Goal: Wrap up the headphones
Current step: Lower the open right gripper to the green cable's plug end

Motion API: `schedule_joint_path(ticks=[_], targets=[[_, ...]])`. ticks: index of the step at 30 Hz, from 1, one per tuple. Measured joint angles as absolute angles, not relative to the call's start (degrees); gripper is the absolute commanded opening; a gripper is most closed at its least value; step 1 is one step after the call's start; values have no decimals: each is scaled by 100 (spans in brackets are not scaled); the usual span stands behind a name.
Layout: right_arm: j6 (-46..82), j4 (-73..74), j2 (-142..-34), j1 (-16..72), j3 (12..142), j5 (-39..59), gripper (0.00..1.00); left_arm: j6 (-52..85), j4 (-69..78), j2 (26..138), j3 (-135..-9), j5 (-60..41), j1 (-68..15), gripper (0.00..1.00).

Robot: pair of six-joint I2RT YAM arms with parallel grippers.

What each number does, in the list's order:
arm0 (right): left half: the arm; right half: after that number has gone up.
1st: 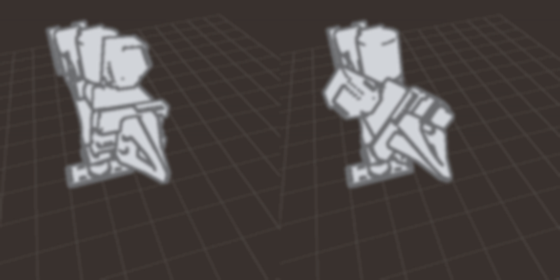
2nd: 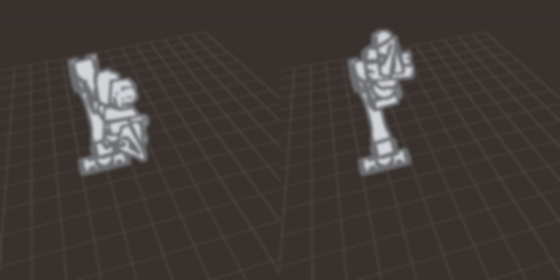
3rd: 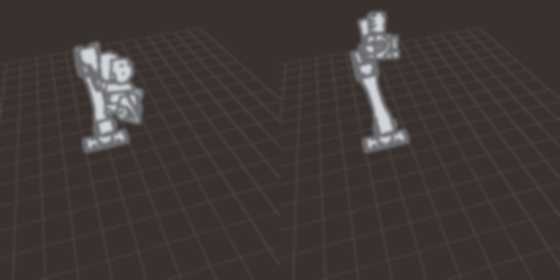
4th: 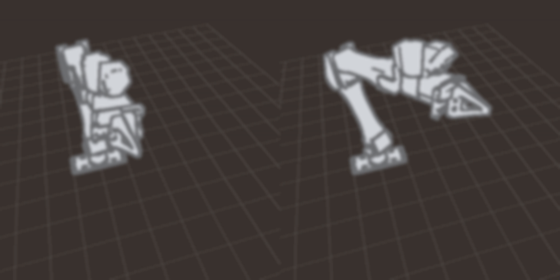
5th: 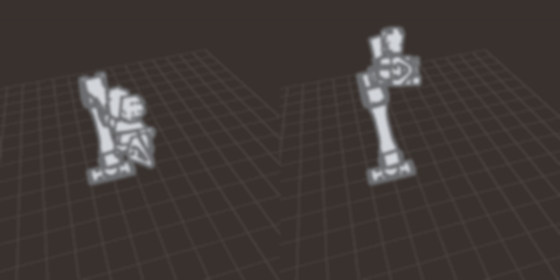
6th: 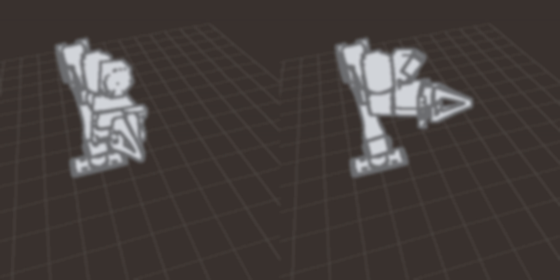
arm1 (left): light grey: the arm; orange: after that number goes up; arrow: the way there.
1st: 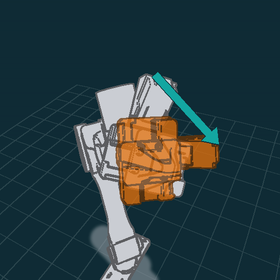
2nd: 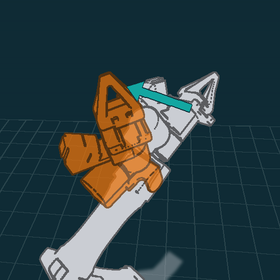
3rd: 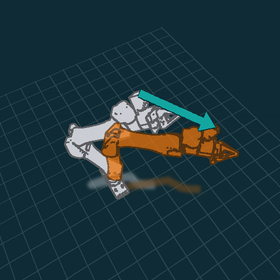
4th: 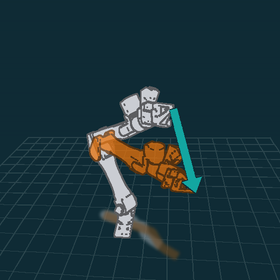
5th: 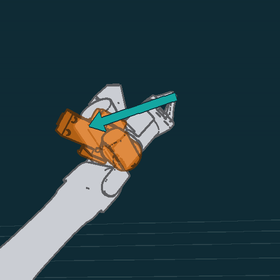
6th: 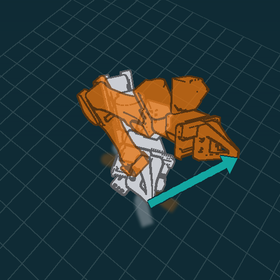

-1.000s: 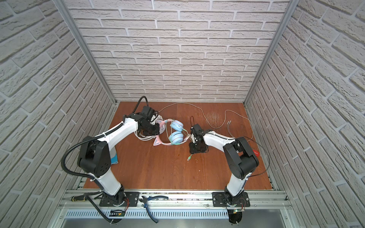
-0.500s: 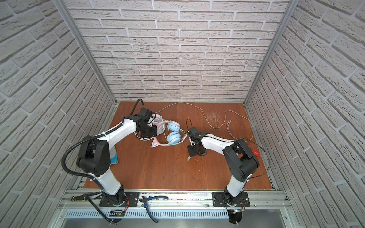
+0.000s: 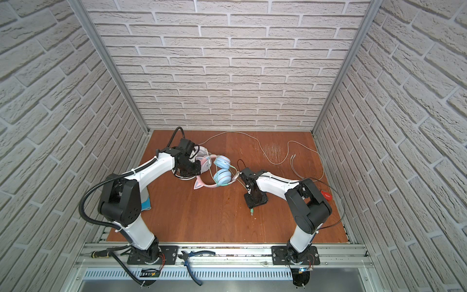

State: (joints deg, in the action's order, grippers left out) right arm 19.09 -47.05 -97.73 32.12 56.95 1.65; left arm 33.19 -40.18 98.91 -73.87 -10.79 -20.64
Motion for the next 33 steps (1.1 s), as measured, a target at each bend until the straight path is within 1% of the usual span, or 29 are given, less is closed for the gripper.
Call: schedule_joint_path(ticks=[4, 8, 15, 16, 17, 18, 24, 29, 33], targets=[[1909, -4703, -9773, 3256, 5688, 331, 49, 3317, -4018, 9894, -7384, -1081, -2064, 0], [1922, -4692, -9771, 3363, 5693, 451, 59, 3315, -4018, 9898, -7387, -1081, -2064, 0], [2018, -4689, -9771, 3577, 5695, 530, 62, 3312, -3964, 9937, -7387, -1087, -2064, 0], [2040, -4689, -9771, 3601, 5697, 545, 68, 3312, -3951, 9950, -7387, -1090, -2064, 0], [2064, -4683, -9771, 3627, 5701, 567, 71, 3312, -3944, 9961, -7387, -1092, -2064, 0], [2078, -4674, -9771, 3660, 5710, 604, 71, 3315, -3940, 9968, -7387, -1094, -2064, 0], [2187, -4663, -9771, 3822, 5723, 652, 73, 3317, -3903, 9994, -7384, -1105, -2064, 0], [2259, -4663, -9789, 3865, 5739, 652, 71, 3317, -3892, 9994, -7384, -1111, -2064, 0], [2392, -4678, -9824, 3881, 5767, 607, 71, 3317, -3879, 9996, -7382, -1131, -2064, 0]])
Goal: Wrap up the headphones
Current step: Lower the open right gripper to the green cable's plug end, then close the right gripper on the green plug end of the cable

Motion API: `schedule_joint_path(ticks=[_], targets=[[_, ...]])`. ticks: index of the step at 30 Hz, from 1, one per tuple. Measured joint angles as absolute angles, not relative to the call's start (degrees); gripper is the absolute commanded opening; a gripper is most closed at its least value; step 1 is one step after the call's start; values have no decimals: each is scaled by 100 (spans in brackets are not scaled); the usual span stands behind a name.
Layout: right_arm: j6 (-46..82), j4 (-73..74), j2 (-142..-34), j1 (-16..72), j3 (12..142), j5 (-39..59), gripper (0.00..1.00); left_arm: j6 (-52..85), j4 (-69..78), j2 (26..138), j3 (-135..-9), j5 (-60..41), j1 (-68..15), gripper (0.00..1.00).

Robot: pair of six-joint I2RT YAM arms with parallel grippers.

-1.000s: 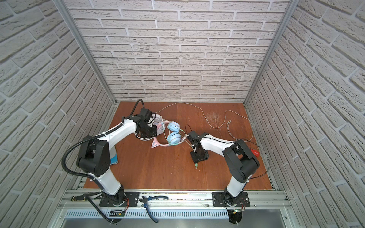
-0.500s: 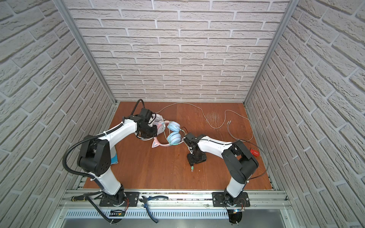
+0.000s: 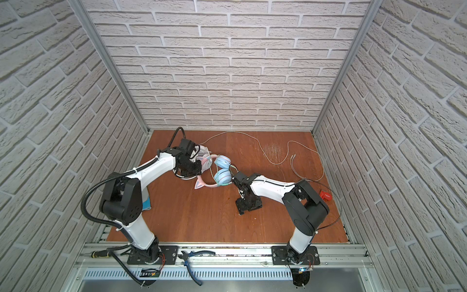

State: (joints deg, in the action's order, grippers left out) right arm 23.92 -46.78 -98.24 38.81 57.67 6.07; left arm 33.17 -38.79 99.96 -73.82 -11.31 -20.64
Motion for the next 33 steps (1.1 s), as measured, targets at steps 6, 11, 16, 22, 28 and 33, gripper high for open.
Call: schedule_joint_path(ticks=[6, 11, 16, 22, 28, 33], targets=[[2733, -4495, -9721, 3892, 5686, 648, 76, 3317, -3844, 9996, -7352, -1168, -2064, 0], [2969, -4276, -9640, 3918, 5625, 735, 80, 3319, -3824, 10001, -7341, -1175, -2064, 0], [3133, -4226, -9640, 3935, 5634, 718, 81, 3323, -3756, 10005, -7288, -1190, -2064, 0], [3179, -4442, -9883, 4143, 5863, 368, 81, 3323, -3747, 10022, -7255, -1192, -2064, 0], [3153, -4536, -9979, 4298, 5927, 45, 79, 3321, -3747, 10049, -7255, -1192, -2064, 0], [3105, -4547, -9939, 4298, 5854, -89, 75, 3323, -3747, 10057, -7255, -1192, -2064, 0]])
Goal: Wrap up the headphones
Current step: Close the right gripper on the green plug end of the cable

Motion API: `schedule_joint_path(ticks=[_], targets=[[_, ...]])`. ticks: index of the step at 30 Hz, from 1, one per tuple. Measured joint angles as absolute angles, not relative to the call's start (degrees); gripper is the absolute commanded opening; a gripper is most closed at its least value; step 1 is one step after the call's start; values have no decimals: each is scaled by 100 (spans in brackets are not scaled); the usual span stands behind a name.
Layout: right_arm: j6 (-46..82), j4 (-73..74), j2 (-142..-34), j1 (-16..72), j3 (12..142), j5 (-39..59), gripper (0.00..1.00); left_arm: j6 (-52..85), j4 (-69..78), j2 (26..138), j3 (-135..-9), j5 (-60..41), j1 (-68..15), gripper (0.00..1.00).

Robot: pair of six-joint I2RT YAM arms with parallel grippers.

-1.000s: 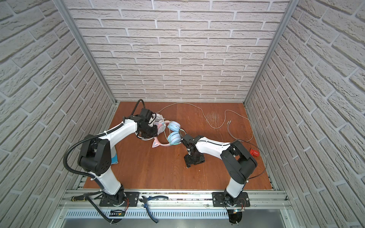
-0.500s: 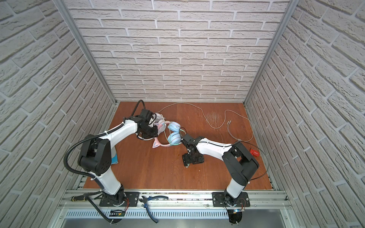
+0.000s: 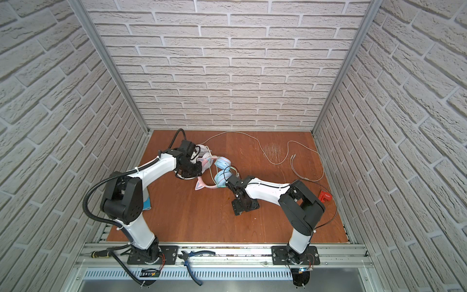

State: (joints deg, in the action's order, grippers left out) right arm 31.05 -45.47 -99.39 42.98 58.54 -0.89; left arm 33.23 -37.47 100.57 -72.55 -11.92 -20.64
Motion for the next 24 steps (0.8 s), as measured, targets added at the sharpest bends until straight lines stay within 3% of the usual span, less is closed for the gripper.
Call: schedule_joint_path(ticks=[8, 24], targets=[[3087, -4541, -9817, 4285, 5695, -150, 63, 3323, -3750, 10057, -7255, -1194, -2064, 0], [3369, -4366, -9553, 4106, 5452, 27, 75, 3323, -3747, 10158, -7255, -1214, -2069, 0]])
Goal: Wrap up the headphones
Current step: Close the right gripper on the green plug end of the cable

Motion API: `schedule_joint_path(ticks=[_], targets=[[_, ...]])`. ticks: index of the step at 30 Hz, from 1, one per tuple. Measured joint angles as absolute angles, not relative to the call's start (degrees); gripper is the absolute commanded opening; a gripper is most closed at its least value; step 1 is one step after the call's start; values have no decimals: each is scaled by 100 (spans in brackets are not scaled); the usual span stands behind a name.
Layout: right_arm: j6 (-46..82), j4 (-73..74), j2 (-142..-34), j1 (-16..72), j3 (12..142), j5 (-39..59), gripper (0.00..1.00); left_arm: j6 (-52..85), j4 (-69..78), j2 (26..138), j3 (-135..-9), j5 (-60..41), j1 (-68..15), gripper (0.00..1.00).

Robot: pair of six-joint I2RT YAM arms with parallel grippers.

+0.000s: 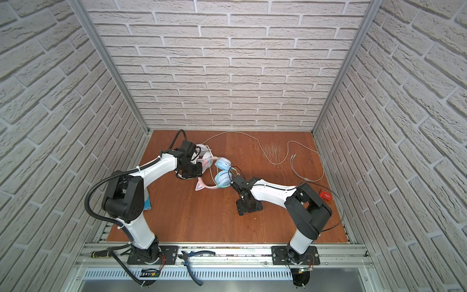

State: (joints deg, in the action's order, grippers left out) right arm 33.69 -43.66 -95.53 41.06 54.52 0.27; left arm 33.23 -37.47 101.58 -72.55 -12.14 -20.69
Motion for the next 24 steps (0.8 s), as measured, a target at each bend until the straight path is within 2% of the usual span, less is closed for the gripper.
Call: schedule_joint_path(ticks=[13, 17, 24], targets=[[3977, -3955, -9526, 4099, 5452, 8, 76, 3323, -3743, 10204, -7255, -1286, -2095, 0], [4034, -3953, -9555, 4099, 5452, -183, 72, 3323, -3743, 10215, -7255, -1295, -2095, 0], [3837, -4086, -9614, 4101, 5476, -401, 55, 3323, -3743, 10221, -7255, -1297, -2095, 0]])
